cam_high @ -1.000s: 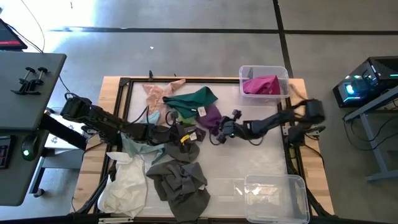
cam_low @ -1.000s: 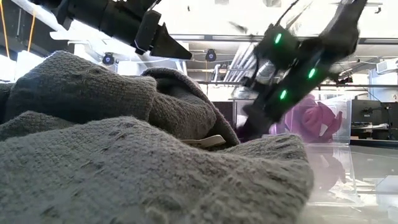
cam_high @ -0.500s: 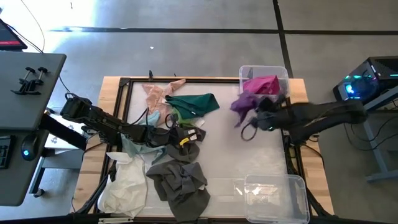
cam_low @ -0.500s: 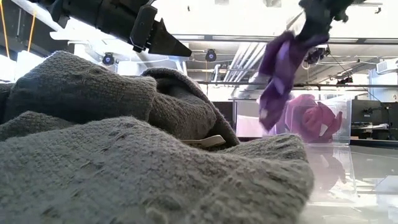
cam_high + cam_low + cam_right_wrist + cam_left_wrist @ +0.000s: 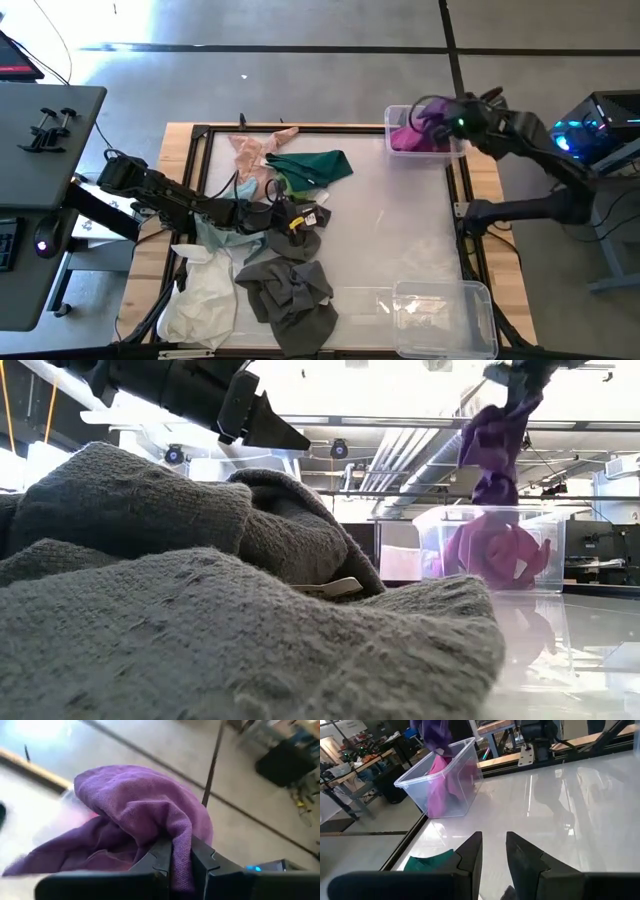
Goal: Sort towels by color in basket
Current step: Put the violet towel into the top transparent bin
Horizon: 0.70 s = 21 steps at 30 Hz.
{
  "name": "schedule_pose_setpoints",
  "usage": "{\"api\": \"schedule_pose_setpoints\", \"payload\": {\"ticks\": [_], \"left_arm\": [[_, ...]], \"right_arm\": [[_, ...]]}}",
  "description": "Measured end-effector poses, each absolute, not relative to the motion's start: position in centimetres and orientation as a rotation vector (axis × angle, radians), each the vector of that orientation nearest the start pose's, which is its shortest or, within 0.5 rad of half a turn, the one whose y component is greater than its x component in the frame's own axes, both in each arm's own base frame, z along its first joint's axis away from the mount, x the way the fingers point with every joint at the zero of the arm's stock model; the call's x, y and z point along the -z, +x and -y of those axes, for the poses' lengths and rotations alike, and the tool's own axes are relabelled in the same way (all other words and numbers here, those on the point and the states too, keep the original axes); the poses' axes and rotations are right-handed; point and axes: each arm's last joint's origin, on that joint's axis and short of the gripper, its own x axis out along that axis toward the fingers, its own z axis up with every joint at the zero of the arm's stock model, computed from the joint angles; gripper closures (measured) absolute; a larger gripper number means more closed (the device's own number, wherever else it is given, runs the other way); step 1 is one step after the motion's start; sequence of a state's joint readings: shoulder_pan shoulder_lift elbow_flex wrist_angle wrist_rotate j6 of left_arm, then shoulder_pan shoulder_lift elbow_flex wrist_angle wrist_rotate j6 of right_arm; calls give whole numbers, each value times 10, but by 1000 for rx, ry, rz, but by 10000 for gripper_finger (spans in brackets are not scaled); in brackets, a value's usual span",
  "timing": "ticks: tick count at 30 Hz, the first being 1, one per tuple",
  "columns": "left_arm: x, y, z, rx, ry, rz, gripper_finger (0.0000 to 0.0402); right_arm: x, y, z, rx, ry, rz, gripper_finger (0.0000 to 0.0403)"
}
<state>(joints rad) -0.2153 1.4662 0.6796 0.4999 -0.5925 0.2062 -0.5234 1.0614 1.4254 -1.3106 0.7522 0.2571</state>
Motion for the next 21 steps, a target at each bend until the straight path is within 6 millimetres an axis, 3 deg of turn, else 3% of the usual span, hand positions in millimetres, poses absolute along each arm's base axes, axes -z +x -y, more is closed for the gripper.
{"api": "schedule_pose_setpoints", "payload": {"ticks": [5, 14, 21], "left_arm": [[-209, 293, 48, -345, 322, -305, 328], [-209, 293, 47, -345, 329, -307, 328], [-209, 293, 47, -345, 328, -307, 328]], "right_arm": [[-375, 120, 132, 1246, 194, -965, 381], [-289, 131, 208, 1019, 383, -1116, 370], [-254, 138, 231, 864, 463, -1247, 290]]}}
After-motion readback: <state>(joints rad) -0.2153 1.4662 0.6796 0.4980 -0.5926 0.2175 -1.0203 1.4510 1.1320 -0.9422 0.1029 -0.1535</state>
